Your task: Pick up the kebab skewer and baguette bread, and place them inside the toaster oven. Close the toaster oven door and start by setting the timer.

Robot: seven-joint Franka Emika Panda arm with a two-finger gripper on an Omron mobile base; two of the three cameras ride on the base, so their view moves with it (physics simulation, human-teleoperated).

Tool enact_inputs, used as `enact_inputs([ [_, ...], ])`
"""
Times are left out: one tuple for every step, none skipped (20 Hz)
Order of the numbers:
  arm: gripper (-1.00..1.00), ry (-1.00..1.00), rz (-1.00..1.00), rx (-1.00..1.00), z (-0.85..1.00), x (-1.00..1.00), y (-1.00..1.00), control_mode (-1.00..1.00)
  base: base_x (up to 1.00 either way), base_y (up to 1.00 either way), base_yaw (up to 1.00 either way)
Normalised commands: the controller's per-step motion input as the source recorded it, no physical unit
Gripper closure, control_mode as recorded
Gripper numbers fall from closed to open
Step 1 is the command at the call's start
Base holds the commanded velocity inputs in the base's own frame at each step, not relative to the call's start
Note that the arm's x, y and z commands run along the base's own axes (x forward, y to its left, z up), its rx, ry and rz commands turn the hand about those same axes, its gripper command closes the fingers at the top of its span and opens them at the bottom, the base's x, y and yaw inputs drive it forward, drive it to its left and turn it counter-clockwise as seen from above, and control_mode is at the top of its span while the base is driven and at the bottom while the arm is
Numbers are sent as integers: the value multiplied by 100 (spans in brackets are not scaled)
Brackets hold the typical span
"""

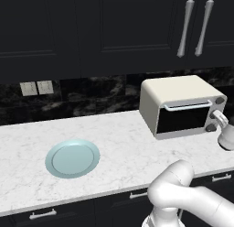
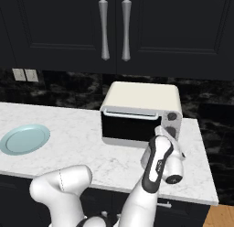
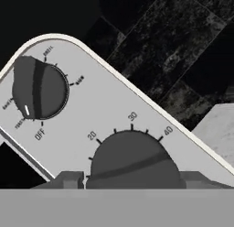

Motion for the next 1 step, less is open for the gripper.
enact_inputs([
  [100, 0, -5, 19, 0, -10, 0, -100, 0, 0, 0],
])
